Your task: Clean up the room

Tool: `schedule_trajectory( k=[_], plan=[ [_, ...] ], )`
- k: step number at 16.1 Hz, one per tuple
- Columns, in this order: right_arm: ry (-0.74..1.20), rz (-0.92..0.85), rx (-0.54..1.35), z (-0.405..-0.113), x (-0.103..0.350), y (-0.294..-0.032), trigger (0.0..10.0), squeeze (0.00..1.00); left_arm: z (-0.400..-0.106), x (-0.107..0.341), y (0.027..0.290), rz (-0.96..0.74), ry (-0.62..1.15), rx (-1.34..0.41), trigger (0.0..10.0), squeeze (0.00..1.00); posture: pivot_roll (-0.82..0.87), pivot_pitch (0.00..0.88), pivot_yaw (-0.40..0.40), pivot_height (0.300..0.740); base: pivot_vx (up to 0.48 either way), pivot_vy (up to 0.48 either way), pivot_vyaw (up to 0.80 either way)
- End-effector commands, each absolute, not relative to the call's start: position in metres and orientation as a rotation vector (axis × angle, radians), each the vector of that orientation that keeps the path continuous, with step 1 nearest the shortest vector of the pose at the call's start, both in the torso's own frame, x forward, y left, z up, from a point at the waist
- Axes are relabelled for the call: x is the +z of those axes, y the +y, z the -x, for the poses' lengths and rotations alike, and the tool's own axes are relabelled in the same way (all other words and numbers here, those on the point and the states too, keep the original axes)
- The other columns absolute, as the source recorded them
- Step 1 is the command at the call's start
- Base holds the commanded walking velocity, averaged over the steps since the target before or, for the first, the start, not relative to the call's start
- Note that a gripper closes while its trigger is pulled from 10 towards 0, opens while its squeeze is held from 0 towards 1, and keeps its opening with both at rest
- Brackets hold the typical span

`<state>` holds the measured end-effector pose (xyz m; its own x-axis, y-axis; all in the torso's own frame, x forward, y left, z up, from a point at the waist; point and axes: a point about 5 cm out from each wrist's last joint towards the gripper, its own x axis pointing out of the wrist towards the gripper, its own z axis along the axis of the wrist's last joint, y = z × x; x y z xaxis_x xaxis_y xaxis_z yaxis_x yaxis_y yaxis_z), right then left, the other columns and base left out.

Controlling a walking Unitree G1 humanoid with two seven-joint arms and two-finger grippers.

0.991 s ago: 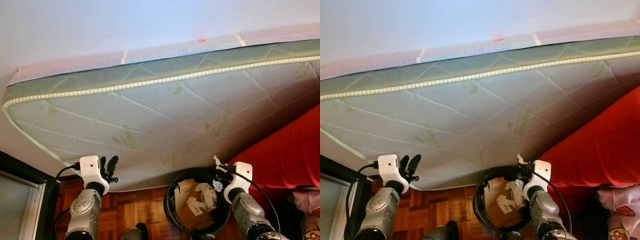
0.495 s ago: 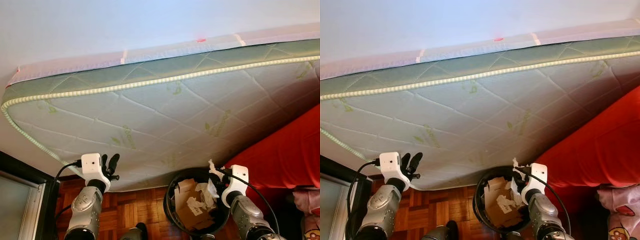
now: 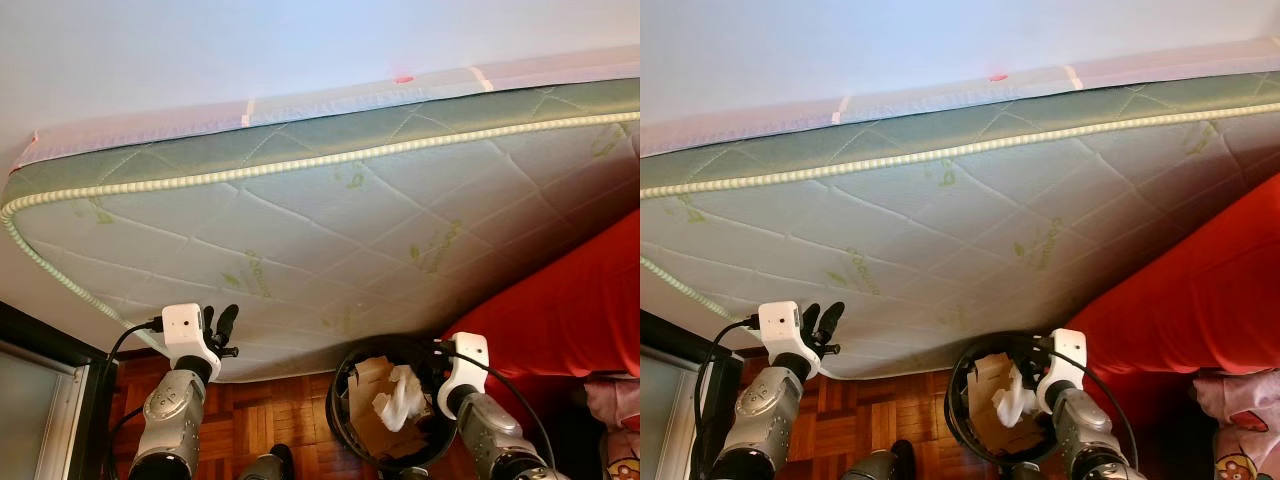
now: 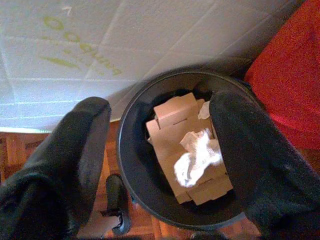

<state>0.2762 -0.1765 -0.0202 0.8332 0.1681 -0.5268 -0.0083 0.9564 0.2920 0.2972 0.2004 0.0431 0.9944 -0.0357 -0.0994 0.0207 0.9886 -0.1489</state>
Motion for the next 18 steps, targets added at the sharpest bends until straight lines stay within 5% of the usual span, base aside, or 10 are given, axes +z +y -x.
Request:
schedule_trajectory(
  k=[1,4,5,13,18],
  plan=[
    [0.631,-0.289,0.102,-0.265,-0.030,-0.174,10.0,1.00,-0.293,0.037,0.206,0.158,0.130,-0.006,10.0,0.00,0.14,0.248,0.034,0.740,0.000,0.000,0.00],
    [0.627,-0.264,0.060,-0.265,-0.030,-0.179,10.0,0.93,-0.294,0.035,0.203,0.162,0.143,-0.010,10.0,0.00,0.14,0.245,0.031,0.740,0.000,0.000,0.00],
    [0.621,-0.252,-0.002,-0.263,-0.031,-0.186,10.0,0.00,-0.290,0.027,0.205,0.160,0.179,-0.002,10.0,0.00,0.14,0.234,0.032,0.740,0.000,0.000,0.00],
    [0.669,-0.233,-0.175,-0.232,-0.047,-0.221,10.0,0.00,-0.247,-0.026,0.222,0.115,0.479,0.074,10.0,0.00,0.11,0.043,0.024,0.740,0.000,0.000,0.00],
    [0.680,-0.238,-0.276,-0.216,-0.052,-0.240,10.0,0.00,-0.222,-0.046,0.231,0.094,0.621,0.113,10.0,0.00,0.07,0.000,0.028,0.740,0.000,0.000,0.00]
  ],
)
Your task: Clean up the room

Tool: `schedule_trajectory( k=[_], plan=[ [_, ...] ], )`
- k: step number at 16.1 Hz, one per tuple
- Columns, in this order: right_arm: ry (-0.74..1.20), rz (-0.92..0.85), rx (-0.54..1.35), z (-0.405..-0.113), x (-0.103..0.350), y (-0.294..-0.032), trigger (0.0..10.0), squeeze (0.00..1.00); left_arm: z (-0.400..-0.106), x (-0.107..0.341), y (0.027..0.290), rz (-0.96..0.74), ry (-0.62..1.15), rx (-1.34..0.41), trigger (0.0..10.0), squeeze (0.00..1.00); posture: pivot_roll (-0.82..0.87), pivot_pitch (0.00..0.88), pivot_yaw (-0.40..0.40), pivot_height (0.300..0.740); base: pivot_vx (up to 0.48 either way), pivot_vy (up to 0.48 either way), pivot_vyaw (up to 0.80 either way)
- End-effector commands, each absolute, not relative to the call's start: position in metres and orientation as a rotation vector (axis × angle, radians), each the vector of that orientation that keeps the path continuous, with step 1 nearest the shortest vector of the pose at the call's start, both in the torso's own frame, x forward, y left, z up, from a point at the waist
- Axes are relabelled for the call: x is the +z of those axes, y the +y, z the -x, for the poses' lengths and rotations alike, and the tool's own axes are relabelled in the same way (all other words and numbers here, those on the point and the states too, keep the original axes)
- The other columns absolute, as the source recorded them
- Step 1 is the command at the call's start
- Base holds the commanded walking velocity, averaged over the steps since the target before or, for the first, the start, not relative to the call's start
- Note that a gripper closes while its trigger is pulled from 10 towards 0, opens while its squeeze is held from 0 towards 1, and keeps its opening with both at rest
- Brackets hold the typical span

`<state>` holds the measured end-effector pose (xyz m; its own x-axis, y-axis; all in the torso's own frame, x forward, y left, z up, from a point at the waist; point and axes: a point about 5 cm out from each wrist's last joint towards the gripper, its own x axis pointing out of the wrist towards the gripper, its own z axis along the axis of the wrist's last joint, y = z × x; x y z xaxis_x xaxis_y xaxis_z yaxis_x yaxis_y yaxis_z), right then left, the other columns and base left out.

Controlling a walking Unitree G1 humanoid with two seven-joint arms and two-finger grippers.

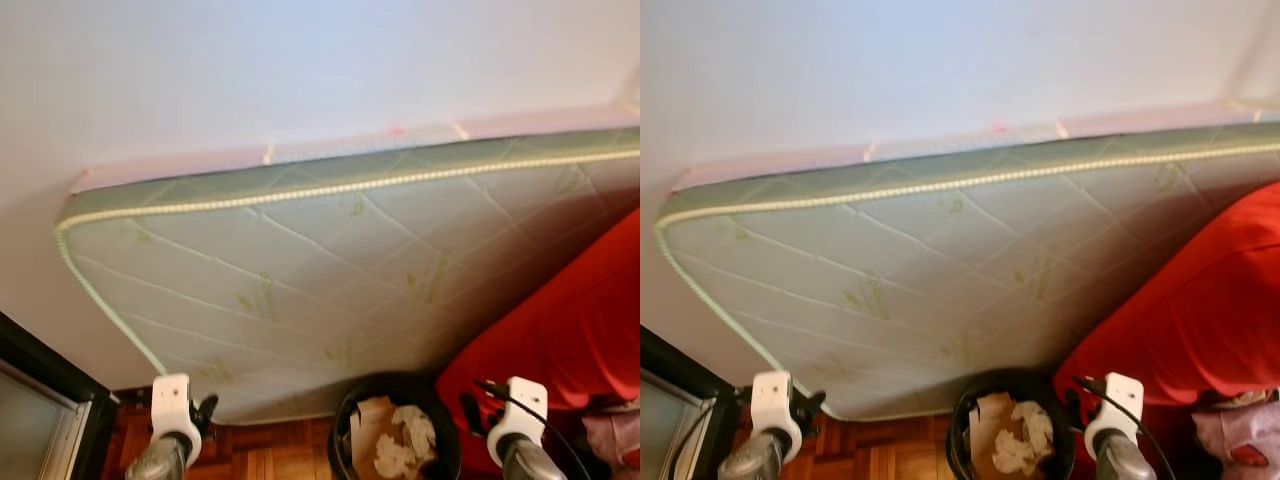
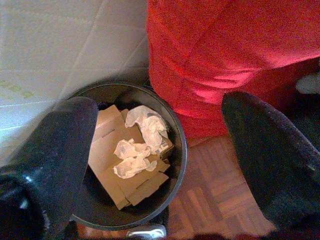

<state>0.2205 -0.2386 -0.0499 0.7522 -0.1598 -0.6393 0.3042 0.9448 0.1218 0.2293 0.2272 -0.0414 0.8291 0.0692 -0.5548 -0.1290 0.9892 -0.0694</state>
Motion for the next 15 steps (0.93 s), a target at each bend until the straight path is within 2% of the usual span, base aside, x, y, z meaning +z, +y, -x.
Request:
schedule_trajectory(
  k=[1,7,12,15],
  plan=[
    [0.704,-0.222,-0.282,-0.209,-0.055,-0.244,10.0,0.00,-0.214,-0.052,0.232,0.103,0.663,0.134,10.0,0.00,0.06,0.000,0.022,0.740,0.000,0.000,0.00],
    [0.814,-0.118,-0.246,-0.189,-0.066,-0.249,10.0,0.00,-0.185,-0.072,0.227,0.108,0.805,0.146,10.0,0.00,0.05,0.000,-0.001,0.740,0.000,0.000,0.00],
    [0.855,-0.118,-0.254,-0.181,-0.069,-0.254,10.0,0.00,-0.164,-0.079,0.245,0.106,0.890,0.160,10.0,0.00,0.02,0.000,0.008,0.740,0.000,0.000,0.00],
    [0.921,-0.126,-0.257,-0.164,-0.079,-0.249,10.0,0.00,-0.159,-0.080,0.247,0.111,0.908,0.183,10.0,0.00,0.04,0.000,0.008,0.740,0.000,0.000,0.00]
  ],
)
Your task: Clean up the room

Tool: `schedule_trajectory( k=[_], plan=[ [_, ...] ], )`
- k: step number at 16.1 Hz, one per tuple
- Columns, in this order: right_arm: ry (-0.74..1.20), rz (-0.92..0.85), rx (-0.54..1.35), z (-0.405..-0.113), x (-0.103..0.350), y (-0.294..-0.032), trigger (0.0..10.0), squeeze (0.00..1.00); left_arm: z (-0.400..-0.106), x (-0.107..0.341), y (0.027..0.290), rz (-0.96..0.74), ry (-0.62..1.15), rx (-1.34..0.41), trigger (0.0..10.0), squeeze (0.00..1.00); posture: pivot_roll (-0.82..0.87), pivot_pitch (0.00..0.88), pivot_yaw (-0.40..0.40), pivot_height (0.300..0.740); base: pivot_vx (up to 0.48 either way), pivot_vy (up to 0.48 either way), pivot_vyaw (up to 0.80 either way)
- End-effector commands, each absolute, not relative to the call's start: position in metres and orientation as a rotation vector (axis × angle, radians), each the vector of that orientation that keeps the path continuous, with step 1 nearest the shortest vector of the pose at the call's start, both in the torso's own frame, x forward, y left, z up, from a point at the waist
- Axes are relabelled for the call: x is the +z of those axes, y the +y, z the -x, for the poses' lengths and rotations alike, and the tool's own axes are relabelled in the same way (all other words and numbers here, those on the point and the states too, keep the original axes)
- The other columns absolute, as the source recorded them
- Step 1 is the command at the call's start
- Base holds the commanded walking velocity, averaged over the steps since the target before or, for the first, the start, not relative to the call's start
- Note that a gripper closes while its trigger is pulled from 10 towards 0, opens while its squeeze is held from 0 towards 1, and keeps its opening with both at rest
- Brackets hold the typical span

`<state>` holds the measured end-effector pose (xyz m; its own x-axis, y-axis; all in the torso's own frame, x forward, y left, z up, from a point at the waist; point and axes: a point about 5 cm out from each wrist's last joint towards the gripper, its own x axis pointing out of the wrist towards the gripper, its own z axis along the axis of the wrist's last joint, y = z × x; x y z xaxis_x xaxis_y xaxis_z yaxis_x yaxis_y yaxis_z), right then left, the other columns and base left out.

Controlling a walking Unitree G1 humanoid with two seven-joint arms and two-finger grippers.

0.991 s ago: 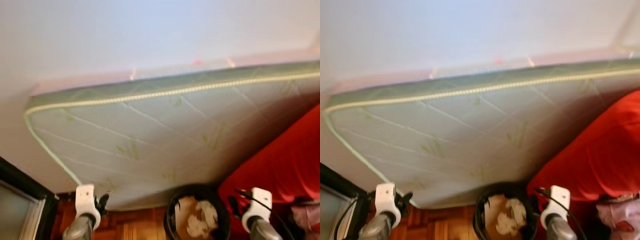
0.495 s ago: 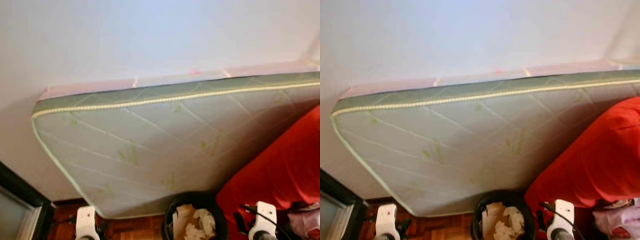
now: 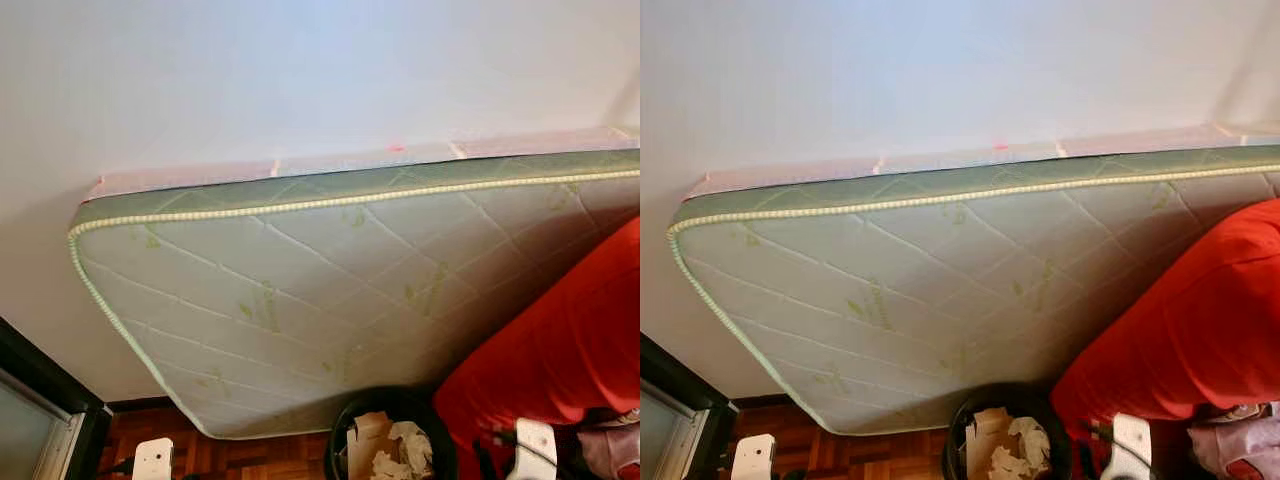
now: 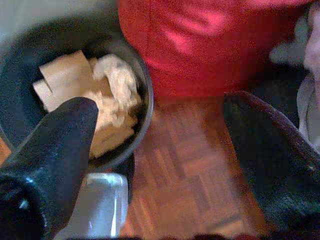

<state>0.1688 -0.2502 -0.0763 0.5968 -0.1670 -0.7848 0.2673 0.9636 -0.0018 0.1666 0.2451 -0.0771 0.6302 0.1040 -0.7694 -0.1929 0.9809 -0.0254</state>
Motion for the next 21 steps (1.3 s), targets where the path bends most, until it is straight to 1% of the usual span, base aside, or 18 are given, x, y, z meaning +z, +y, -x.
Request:
schedule_trajectory(
  k=[1,5,7,15,21],
  plan=[
    [0.934,-0.124,-0.254,-0.162,-0.081,-0.248,10.0,0.00,-0.160,-0.081,0.245,0.116,0.910,0.185,10.0,0.00,0.04,0.000,0.007,0.740,0.000,0.000,0.00],
    [0.940,-0.137,-0.258,-0.158,-0.082,-0.247,10.0,0.00,-0.162,-0.084,0.230,0.104,0.935,0.153,10.0,0.00,0.04,0.000,0.015,0.740,0.000,0.000,0.00],
    [0.938,-0.143,-0.256,-0.158,-0.083,-0.246,10.0,0.00,-0.163,-0.085,0.227,0.104,0.936,0.147,10.0,0.00,0.04,0.000,0.017,0.740,0.000,0.000,0.00],
    [0.944,-0.171,-0.260,-0.155,-0.085,-0.243,10.0,0.00,-0.169,-0.081,0.230,0.078,0.917,0.130,10.0,0.00,0.03,0.000,0.038,0.740,0.000,0.000,0.00],
    [0.946,-0.181,-0.261,-0.155,-0.085,-0.243,10.0,0.00,-0.173,-0.080,0.228,0.090,0.904,0.132,10.0,0.00,0.02,0.000,0.041,0.740,0.000,0.000,0.00]
  ],
)
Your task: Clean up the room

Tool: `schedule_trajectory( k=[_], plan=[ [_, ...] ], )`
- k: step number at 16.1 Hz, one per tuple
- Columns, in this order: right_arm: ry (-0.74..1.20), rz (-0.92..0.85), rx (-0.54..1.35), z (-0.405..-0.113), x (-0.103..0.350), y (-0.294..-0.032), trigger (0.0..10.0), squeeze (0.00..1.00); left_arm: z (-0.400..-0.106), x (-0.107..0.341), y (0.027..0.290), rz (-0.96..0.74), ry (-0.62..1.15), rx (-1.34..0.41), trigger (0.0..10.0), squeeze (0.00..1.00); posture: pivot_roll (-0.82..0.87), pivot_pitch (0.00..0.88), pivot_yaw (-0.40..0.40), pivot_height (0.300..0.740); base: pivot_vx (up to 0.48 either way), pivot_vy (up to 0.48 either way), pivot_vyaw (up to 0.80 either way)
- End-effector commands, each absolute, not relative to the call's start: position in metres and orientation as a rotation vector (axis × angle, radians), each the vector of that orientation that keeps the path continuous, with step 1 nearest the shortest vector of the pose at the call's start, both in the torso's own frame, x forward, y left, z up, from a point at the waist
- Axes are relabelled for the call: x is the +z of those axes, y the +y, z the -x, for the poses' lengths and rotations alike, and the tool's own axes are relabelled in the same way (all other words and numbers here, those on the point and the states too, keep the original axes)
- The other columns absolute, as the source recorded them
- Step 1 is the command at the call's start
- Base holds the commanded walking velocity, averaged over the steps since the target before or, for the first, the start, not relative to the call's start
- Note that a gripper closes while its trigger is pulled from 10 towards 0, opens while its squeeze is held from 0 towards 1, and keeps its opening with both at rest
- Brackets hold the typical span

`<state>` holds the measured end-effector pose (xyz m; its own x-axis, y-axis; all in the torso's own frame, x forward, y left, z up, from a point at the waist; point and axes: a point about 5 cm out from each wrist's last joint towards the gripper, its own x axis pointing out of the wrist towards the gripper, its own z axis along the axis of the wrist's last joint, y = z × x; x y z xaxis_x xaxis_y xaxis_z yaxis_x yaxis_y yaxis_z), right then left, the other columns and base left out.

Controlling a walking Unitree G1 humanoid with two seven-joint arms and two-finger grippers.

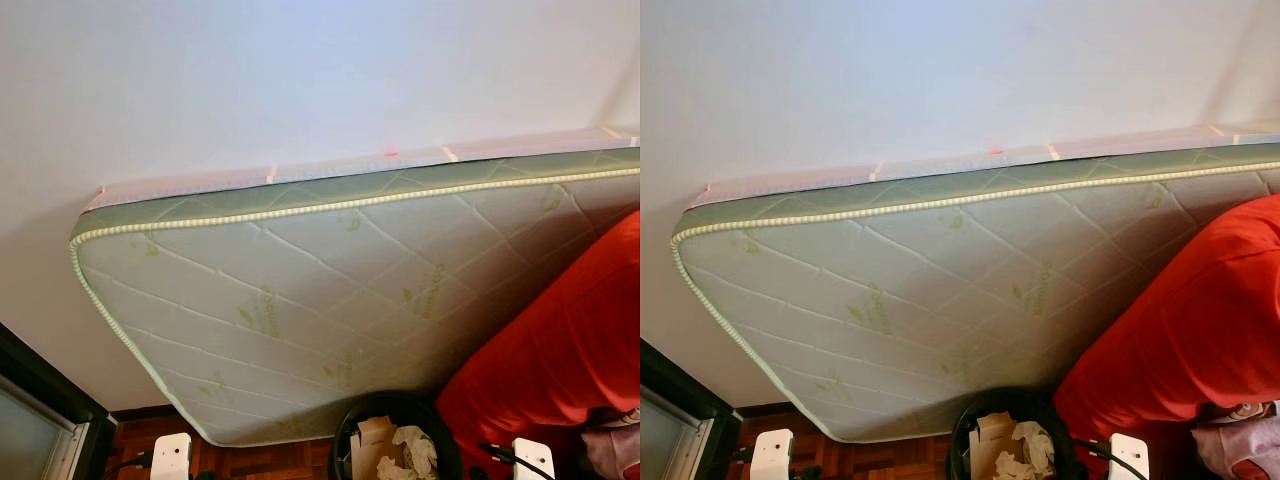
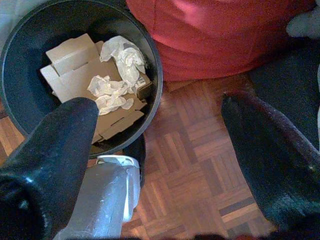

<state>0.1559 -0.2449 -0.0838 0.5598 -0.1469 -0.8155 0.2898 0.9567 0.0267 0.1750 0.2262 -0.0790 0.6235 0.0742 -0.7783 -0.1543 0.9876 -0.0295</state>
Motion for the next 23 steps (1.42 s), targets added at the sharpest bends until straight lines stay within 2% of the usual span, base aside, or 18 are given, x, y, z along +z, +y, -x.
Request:
schedule_trajectory(
  k=[1,5,14,23],
  plan=[
    [0.946,-0.183,-0.262,-0.155,-0.085,-0.243,10.0,0.00,-0.173,-0.080,0.228,0.091,0.904,0.133,10.0,0.00,0.02,0.000,0.043,0.740,0.000,0.000,0.00],
    [0.961,-0.180,-0.244,-0.154,-0.086,-0.240,10.0,0.00,-0.174,-0.079,0.228,0.094,0.901,0.134,10.0,0.00,0.03,0.000,0.045,0.740,0.000,0.000,0.00],
    [0.967,-0.182,-0.228,-0.155,-0.086,-0.238,10.0,0.00,-0.181,-0.077,0.223,0.097,0.881,0.120,10.0,0.00,0.03,0.000,0.046,0.740,-0.254,0.000,0.00],
    [0.973,-0.174,-0.218,-0.155,-0.086,-0.238,10.0,0.00,-0.211,-0.066,0.207,0.098,0.841,0.097,10.0,0.00,0.03,0.000,0.041,0.740,-0.280,0.000,0.00]
  ],
)
